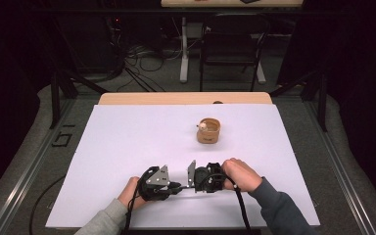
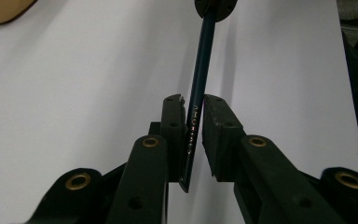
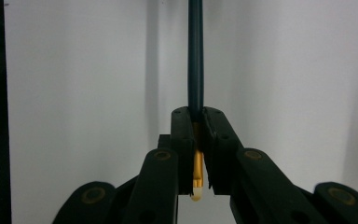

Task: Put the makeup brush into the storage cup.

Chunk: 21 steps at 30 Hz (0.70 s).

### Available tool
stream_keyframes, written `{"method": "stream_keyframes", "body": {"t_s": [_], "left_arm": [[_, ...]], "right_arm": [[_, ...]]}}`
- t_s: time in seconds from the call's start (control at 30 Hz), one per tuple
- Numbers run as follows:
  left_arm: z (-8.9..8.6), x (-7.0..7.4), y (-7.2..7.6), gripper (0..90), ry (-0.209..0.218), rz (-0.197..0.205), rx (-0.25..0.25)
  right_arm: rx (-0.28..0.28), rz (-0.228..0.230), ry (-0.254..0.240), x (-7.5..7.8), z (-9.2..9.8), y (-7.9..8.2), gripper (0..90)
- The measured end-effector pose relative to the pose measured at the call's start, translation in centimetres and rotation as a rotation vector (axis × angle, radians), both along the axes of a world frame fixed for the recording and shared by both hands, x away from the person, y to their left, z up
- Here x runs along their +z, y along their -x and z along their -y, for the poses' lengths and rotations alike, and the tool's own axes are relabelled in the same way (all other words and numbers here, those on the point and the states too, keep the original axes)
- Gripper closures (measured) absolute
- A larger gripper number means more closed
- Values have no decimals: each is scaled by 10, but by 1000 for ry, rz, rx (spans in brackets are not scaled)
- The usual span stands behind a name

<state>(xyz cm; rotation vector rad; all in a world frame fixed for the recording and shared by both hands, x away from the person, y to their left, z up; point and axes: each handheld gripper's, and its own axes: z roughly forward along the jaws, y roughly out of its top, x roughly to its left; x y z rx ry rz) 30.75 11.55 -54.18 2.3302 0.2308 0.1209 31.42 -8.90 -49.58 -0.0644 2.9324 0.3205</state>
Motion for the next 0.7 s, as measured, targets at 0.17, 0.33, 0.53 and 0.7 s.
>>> {"method": "stream_keyframes", "body": {"t_s": [0.17, 0.33, 0.53, 0.7], "left_arm": [[1, 0, 2, 841, 4, -9, -33], [0, 0, 2, 844, 18, -15, -24], [-3, 0, 2, 844, 37, -17, -4], [-5, 0, 1, 845, 43, -17, 13]], "right_arm": [[-3, -10, -3, -2, 2, -2, 808], [-13, -23, -28, -2, 3, -4, 781], [-131, -85, -121, -2, 11, -13, 377], [-210, -98, -189, -1, 21, -19, 229]]}}
